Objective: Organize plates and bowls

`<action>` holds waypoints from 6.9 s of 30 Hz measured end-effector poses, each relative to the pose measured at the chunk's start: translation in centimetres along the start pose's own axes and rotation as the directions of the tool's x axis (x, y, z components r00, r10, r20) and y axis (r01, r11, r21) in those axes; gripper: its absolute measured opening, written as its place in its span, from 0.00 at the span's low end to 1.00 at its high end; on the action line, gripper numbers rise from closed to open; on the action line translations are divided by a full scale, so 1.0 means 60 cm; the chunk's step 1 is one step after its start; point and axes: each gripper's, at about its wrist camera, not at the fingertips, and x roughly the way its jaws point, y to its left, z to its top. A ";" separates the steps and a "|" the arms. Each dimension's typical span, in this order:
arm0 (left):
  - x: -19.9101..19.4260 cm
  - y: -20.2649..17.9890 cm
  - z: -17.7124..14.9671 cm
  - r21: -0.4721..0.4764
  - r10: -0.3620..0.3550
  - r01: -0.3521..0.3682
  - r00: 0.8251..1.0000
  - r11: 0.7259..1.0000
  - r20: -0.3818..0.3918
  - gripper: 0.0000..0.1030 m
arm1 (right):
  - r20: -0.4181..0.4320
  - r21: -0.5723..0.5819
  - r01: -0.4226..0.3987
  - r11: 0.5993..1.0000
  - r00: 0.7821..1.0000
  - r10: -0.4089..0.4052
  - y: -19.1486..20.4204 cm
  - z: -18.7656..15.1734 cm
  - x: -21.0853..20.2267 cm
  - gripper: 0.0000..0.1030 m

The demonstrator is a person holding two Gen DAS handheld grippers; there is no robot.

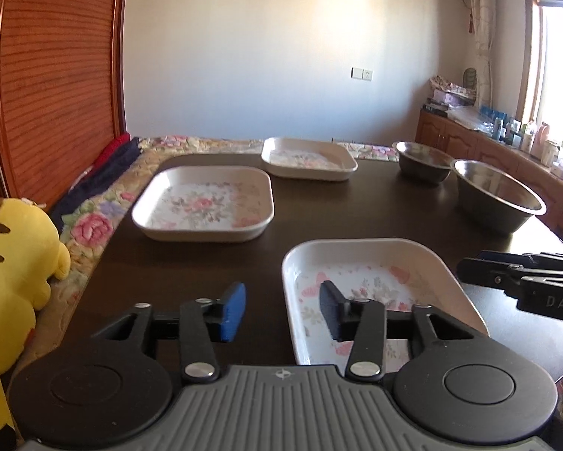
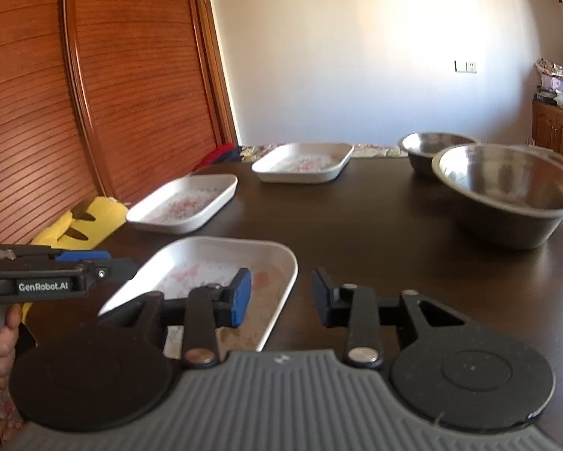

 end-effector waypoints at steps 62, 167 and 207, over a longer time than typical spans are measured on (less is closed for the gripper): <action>0.217 0.225 0.123 0.019 0.042 -0.041 0.994 0.999 -0.097 0.37 | -0.340 -0.102 -0.277 0.955 0.912 0.228 0.083 0.149 0.329 0.40; -0.011 -0.015 0.000 0.009 -0.084 0.084 0.996 0.996 -0.008 0.20 | -0.075 0.011 -0.158 0.987 0.985 0.158 -0.029 0.037 0.027 0.23; 0.009 -0.018 -0.024 0.061 -0.025 0.026 1.000 0.998 -0.014 0.25 | -0.065 -0.038 -0.104 0.994 0.993 0.101 -0.014 0.008 0.034 0.24</action>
